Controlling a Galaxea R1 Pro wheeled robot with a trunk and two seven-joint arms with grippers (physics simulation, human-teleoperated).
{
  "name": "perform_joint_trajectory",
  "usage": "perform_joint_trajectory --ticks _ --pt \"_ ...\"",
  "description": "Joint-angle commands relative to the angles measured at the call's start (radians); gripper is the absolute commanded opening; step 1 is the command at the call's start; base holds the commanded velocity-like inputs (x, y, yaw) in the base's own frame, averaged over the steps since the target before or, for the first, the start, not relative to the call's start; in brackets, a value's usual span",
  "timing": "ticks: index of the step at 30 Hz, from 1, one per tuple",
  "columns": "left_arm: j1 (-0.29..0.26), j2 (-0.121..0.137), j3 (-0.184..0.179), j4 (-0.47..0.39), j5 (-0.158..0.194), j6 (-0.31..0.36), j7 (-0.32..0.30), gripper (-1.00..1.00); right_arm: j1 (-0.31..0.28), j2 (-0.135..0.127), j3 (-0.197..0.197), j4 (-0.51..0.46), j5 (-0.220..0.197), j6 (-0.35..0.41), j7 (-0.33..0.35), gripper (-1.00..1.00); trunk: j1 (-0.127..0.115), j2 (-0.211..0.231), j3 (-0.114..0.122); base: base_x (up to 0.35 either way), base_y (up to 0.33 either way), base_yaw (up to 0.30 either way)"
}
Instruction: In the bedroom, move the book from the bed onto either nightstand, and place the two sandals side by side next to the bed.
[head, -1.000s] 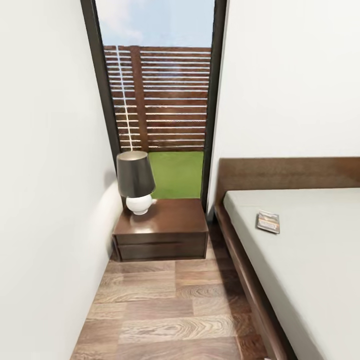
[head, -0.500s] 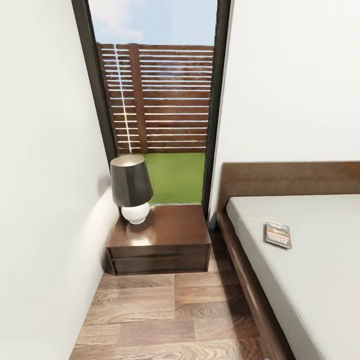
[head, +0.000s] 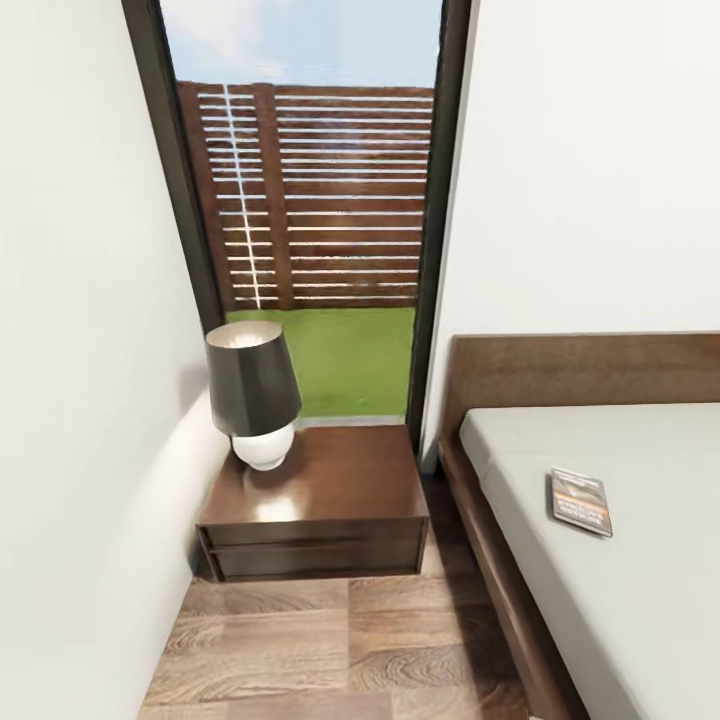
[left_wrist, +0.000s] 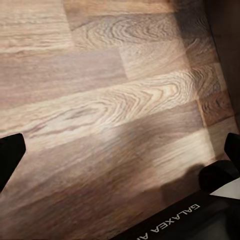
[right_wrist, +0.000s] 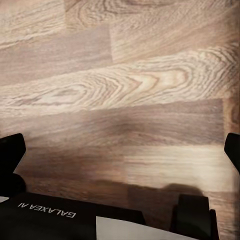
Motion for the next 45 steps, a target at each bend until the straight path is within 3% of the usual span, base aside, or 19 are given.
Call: perform_joint_trajectory --ticks 1,14,25,45 --pt "-0.001 0.0 -0.001 0.001 0.0 -0.004 -0.002 1.0 -0.001 -0.001 -0.006 0.003 -0.007 0.002 0.004 1.0 0.0 0.0 -0.001 0.322 0.0 0.0" --pt "-0.001 0.0 -0.001 0.001 0.0 -0.004 -0.002 1.0 -0.001 0.0 -0.006 0.003 -0.007 0.002 0.004 1.0 0.0 0.0 -0.001 0.31 0.0 0.0" --pt "-0.001 0.0 -0.001 0.001 -0.001 -0.004 -0.002 1.0 -0.001 -0.001 -0.006 0.003 -0.007 0.002 0.004 1.0 0.0 0.0 -0.001 0.095 0.0 0.0" --pt "-0.001 0.0 -0.001 0.001 -0.001 -0.004 -0.002 1.0 -0.001 -0.001 -0.006 0.003 -0.007 0.002 0.004 1.0 0.0 0.0 -0.001 0.303 0.0 0.0"
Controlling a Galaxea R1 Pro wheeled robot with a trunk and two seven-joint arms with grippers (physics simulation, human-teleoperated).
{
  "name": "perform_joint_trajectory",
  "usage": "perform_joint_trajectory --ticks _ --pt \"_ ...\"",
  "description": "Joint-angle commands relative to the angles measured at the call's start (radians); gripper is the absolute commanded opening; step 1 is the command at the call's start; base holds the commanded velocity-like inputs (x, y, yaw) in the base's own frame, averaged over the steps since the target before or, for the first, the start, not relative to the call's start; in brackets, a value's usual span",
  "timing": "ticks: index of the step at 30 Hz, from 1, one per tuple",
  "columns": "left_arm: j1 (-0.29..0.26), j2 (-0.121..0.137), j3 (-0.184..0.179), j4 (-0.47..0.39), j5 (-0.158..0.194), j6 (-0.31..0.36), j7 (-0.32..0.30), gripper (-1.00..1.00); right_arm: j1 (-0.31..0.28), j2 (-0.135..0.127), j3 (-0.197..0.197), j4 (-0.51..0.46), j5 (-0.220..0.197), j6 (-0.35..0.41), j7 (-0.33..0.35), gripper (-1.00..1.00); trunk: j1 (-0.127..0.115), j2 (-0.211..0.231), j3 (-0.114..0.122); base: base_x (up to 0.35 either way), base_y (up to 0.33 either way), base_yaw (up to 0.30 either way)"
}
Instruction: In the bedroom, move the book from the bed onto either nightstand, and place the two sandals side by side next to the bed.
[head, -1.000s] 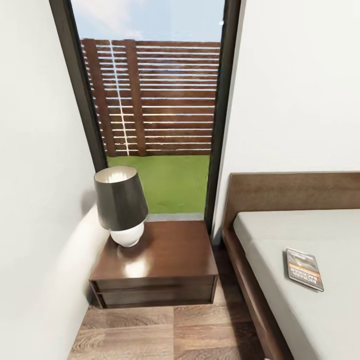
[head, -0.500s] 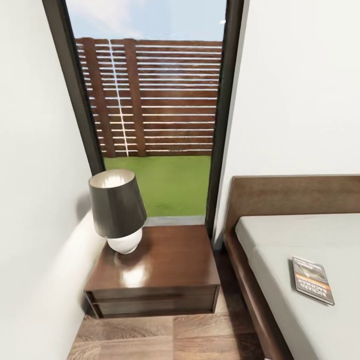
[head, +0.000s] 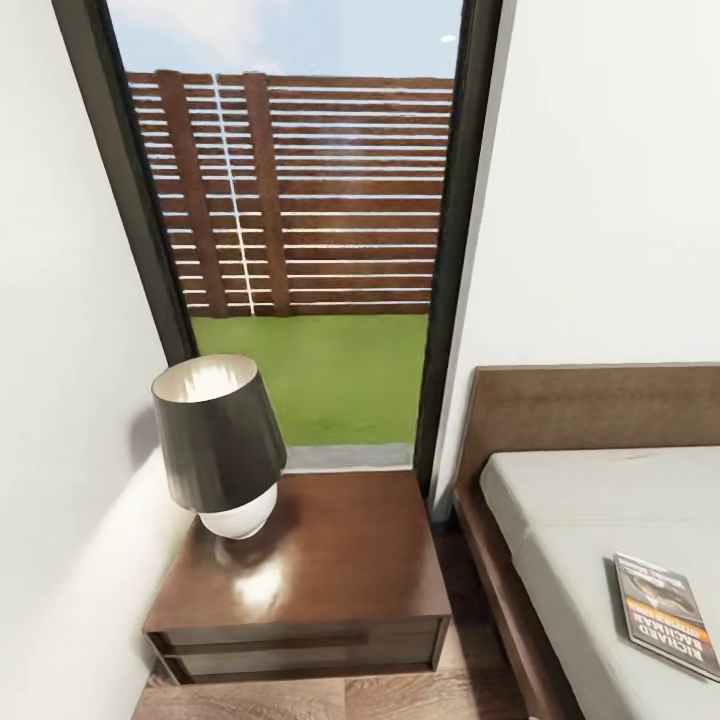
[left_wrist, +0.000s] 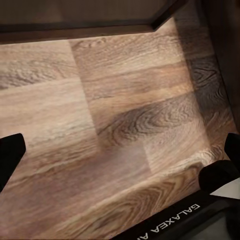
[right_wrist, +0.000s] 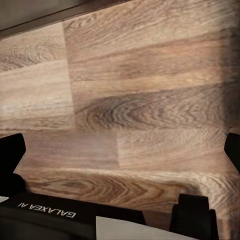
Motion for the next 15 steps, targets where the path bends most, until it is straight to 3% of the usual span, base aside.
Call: perform_joint_trajectory --ticks 1,5,12,15 --pt "-0.001 0.0 -0.001 0.001 0.0 -0.005 -0.002 1.0 -0.002 -0.001 -0.007 0.003 -0.008 0.002 0.004 1.0 0.0 0.0 -0.001 0.268 0.0 0.0" --pt "0.0 0.0 -0.001 0.001 0.0 -0.005 -0.002 1.0 -0.001 -0.001 -0.007 0.003 -0.008 0.002 0.004 1.0 0.0 0.0 -0.001 0.22 0.0 0.0" --pt "0.0 0.0 -0.001 0.001 0.0 -0.005 -0.002 1.0 -0.001 -0.001 -0.007 0.003 -0.007 0.002 0.004 1.0 0.0 0.0 -0.001 0.054 0.0 0.0" --pt "0.0 0.0 -0.001 0.001 0.0 -0.005 -0.002 1.0 -0.002 -0.001 -0.007 0.003 -0.007 0.002 0.004 1.0 0.0 0.0 -0.001 0.215 0.0 0.0"
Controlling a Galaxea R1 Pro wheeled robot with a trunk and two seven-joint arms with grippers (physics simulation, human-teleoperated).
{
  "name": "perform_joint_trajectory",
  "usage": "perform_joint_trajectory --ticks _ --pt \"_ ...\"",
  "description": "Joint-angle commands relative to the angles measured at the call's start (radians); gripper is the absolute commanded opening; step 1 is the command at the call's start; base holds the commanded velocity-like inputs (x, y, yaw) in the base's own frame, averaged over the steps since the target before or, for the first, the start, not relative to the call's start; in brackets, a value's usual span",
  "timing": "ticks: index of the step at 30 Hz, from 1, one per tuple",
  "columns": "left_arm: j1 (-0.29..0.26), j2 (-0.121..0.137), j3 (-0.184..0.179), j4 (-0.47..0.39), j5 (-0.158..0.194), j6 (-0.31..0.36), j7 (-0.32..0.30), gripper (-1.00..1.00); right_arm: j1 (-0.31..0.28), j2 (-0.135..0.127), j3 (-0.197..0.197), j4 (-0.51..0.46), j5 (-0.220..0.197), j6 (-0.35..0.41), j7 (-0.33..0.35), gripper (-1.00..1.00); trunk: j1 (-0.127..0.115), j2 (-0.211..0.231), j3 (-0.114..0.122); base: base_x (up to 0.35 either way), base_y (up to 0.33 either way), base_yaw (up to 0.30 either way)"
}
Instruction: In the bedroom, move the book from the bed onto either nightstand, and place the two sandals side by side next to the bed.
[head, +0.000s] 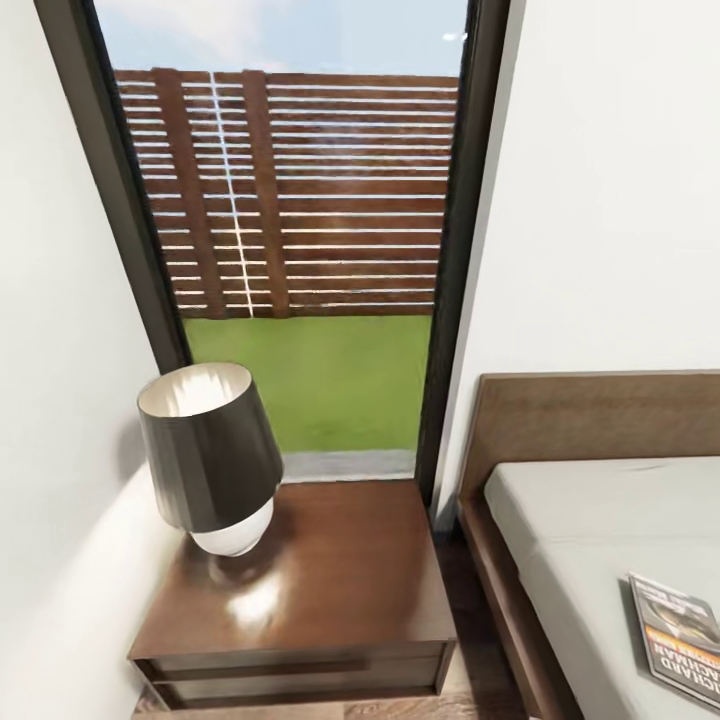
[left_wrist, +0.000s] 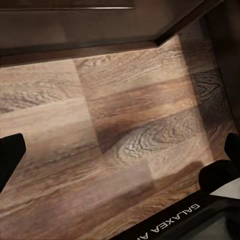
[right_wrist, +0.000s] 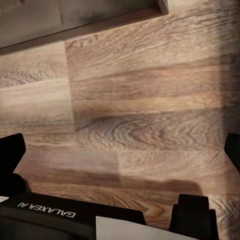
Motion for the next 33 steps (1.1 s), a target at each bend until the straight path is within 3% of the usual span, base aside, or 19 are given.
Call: perform_joint_trajectory --ticks 1,13,33 --pt "-0.001 0.0 -0.001 0.001 0.0 -0.005 -0.002 1.0 -0.001 -0.001 -0.007 0.003 -0.007 0.002 0.004 1.0 0.0 0.0 -0.001 0.273 0.0 0.0" --pt "-0.001 0.0 -0.001 0.001 0.0 -0.005 -0.002 1.0 -0.001 0.001 -0.007 0.003 -0.007 0.002 0.004 1.0 0.0 0.0 -0.001 0.296 0.0 0.0" --pt "0.0 0.0 -0.001 0.001 0.002 -0.005 -0.002 1.0 -0.001 -0.003 -0.007 0.003 -0.008 0.002 0.005 1.0 0.0 0.0 -0.001 0.015 0.0 0.0"
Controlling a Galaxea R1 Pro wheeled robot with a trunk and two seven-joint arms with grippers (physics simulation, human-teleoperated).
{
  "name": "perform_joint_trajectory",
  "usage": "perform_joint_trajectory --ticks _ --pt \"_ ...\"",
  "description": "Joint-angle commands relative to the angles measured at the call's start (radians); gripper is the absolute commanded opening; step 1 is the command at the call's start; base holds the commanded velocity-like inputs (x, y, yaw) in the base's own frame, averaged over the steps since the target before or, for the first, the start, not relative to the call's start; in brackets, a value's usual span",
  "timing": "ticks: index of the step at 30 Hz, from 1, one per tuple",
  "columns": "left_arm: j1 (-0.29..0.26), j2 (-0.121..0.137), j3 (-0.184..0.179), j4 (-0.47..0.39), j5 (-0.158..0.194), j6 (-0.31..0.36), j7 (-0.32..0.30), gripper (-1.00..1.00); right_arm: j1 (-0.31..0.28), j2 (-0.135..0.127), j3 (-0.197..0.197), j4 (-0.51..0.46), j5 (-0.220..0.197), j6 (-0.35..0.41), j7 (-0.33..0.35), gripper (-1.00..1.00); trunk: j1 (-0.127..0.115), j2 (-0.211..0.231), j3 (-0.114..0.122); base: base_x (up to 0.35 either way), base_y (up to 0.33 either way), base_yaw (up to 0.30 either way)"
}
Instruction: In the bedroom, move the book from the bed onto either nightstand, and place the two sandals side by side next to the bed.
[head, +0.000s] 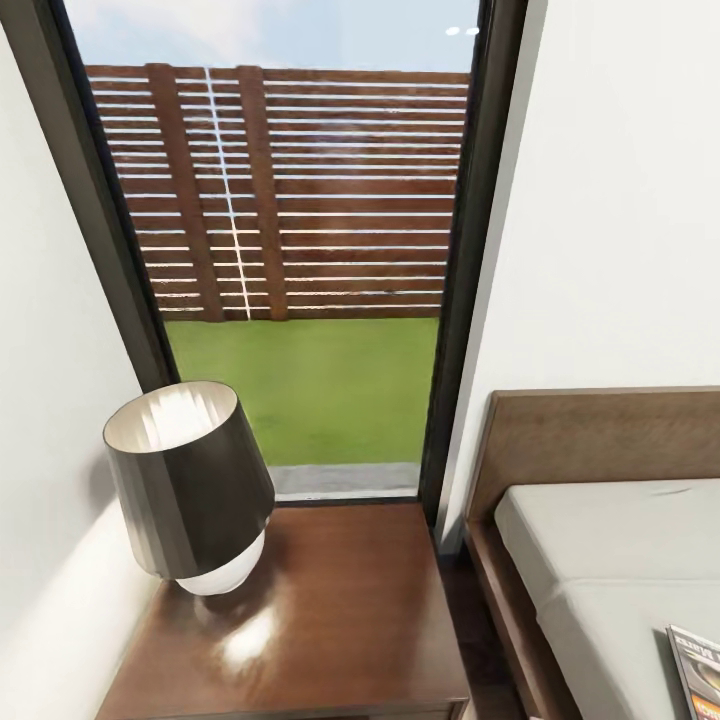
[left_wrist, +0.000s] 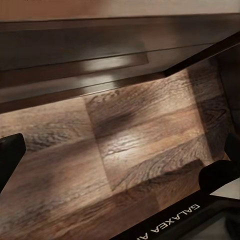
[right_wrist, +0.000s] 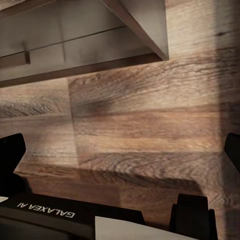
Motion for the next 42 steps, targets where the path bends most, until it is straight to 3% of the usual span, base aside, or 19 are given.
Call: perform_joint_trajectory --ticks 1,20,42 --pt "-0.001 0.0 -0.001 0.001 0.0 -0.004 -0.002 1.0 -0.001 -0.001 -0.006 0.003 -0.008 0.002 0.004 1.0 0.0 0.0 -0.001 0.0 0.0 0.0" --pt "-0.001 0.0 -0.001 0.001 0.0 -0.004 -0.002 1.0 -0.001 -0.002 -0.006 0.003 -0.008 0.002 0.005 1.0 0.0 0.0 -0.001 0.0 0.0 -0.005" --pt "-0.001 0.0 -0.001 0.001 0.0 -0.004 -0.004 1.0 -0.001 0.001 -0.006 0.003 -0.007 0.002 0.005 1.0 0.0 0.0 0.016 0.0 0.0 -0.176"
